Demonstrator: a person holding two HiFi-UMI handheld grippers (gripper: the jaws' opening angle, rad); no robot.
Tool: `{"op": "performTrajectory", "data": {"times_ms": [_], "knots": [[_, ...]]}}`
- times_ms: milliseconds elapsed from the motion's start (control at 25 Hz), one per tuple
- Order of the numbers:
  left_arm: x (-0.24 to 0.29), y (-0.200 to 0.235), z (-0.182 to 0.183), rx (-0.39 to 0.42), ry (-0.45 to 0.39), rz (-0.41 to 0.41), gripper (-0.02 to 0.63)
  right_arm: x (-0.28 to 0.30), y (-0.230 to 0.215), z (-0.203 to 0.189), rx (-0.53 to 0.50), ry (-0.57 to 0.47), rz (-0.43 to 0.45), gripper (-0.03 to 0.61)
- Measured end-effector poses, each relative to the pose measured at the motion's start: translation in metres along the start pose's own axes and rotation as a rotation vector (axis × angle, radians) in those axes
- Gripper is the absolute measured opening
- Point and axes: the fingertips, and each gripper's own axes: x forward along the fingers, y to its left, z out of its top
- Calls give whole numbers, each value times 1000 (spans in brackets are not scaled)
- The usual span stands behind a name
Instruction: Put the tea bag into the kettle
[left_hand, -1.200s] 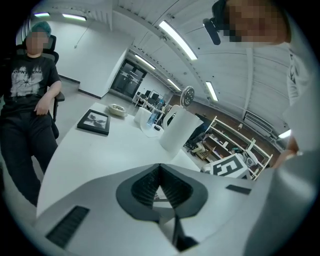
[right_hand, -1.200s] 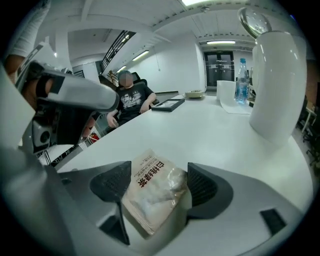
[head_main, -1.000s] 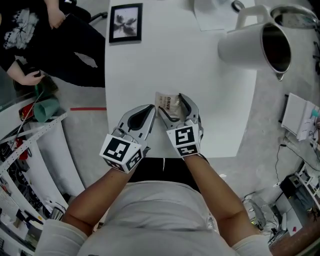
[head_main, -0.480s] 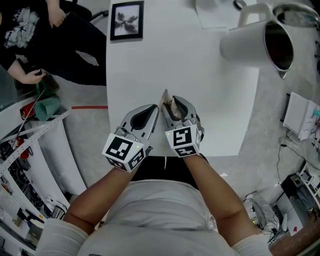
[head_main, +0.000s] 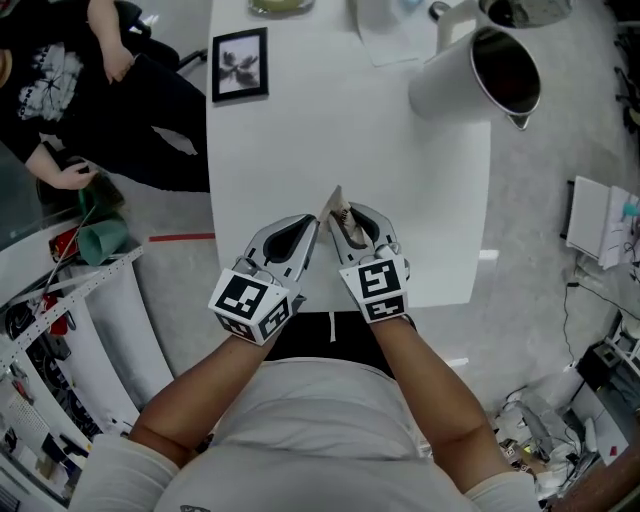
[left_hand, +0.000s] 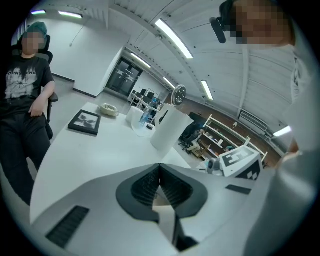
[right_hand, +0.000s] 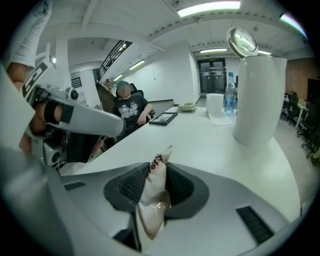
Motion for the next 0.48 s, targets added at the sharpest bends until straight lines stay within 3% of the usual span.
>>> {"op": "performTrajectory", "data": {"times_ms": [480], "knots": [[5,-108,19,144,-17,-116,11,-137,-28,39,87,-258,-119,107]]}}
